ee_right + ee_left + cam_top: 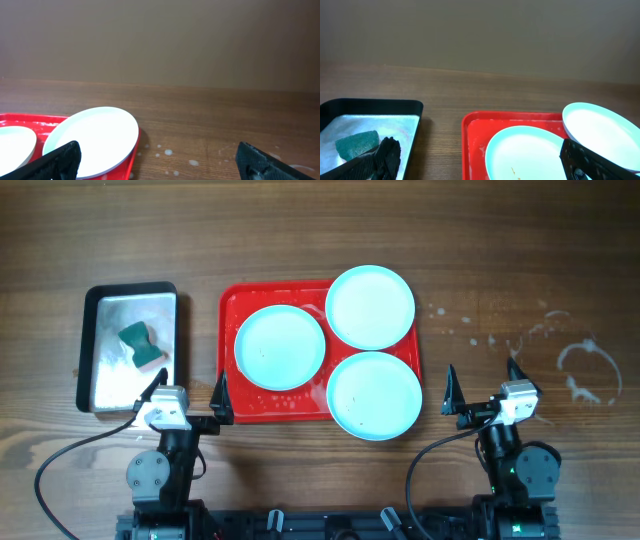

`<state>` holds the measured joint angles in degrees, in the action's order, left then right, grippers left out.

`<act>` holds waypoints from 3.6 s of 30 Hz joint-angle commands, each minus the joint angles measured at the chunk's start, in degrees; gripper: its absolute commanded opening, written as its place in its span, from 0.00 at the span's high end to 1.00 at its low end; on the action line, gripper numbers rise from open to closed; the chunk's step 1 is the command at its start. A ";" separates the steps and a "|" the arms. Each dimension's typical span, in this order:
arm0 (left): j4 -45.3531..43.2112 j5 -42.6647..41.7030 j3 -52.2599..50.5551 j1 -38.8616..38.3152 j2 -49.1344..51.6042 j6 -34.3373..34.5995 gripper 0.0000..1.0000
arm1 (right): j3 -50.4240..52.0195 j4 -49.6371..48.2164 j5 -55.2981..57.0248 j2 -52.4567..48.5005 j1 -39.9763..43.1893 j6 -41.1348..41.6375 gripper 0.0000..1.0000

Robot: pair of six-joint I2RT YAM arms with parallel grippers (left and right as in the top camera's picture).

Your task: Clean dirty plates on tray and stack at the side

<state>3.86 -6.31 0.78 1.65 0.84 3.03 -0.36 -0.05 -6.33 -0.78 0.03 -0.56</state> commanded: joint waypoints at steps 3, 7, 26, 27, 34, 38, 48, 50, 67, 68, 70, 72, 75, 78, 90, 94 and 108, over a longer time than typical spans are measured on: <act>0.04 0.17 -0.44 -0.26 -0.35 -1.11 0.00 | 0.07 -0.35 0.76 0.35 -0.17 -0.57 0.00; 0.04 0.17 -0.44 -0.26 -0.35 -1.11 0.00 | 0.07 -0.28 0.85 0.35 -0.17 -0.94 0.00; 0.04 0.17 -0.44 -0.26 -0.35 -1.11 0.00 | 0.07 -0.28 1.01 0.35 -0.17 -0.94 0.00; 0.02 0.17 -0.44 -0.26 -0.35 -1.11 0.00 | 0.07 -0.28 1.01 0.35 -0.17 -0.96 0.00; 0.04 0.15 -0.44 -0.26 -0.35 -1.11 0.00 | 0.07 -0.28 0.98 0.35 -0.17 -0.94 0.00; 0.04 0.17 -0.44 -0.26 -0.35 -1.11 0.00 | 0.07 -0.28 0.98 0.35 -0.17 -0.90 0.00; 0.04 0.17 -0.44 -0.26 -0.35 -1.11 0.00 | 0.07 -0.28 0.98 0.35 -0.17 -0.94 0.00; 0.04 0.17 -0.44 -0.26 -0.35 -1.11 0.00 | 0.07 -0.31 0.98 0.35 -0.17 -0.92 0.00; 0.04 3.21 -0.44 -0.26 -0.35 4.87 0.00 | 0.04 -2.82 -2.78 0.35 -0.17 -0.74 0.00; 0.04 3.30 -0.44 -0.26 -0.35 6.08 0.00 | 0.04 -3.21 -2.78 0.35 -0.17 -0.35 0.00; 0.04 4.59 -0.44 -0.26 -0.35 8.50 0.00 | -0.48 -3.39 -2.78 0.35 -0.17 0.96 0.00; 0.02 5.44 -0.39 -0.26 -0.35 9.92 0.00 | -1.46 -3.37 -4.09 0.35 -0.17 1.20 0.00; 0.04 5.55 -0.02 -0.26 -0.35 9.90 0.00 | -2.80 -3.34 -5.18 -0.09 -0.17 1.92 0.00; 0.07 5.55 0.72 -0.26 -0.35 9.90 0.00 | -4.26 -3.32 -5.88 -1.88 -0.17 2.99 0.00; 0.83 5.53 1.95 -0.26 -0.35 9.88 0.00 | -5.79 -9.35 -8.81 -10.12 -0.17 4.90 0.00; 3.78 5.55 3.10 -0.26 -0.26 9.86 0.00 | -6.43 -9.44 -8.85 -11.74 -0.17 5.25 0.00; 7.78 5.55 13.49 -0.26 9.75 9.20 0.00 | -10.21 -9.57 -8.83 -12.26 -0.17 5.01 0.00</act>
<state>11.73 -1.34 9.67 1.65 6.20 12.14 -7.70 -9.47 -14.15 -12.60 0.03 3.66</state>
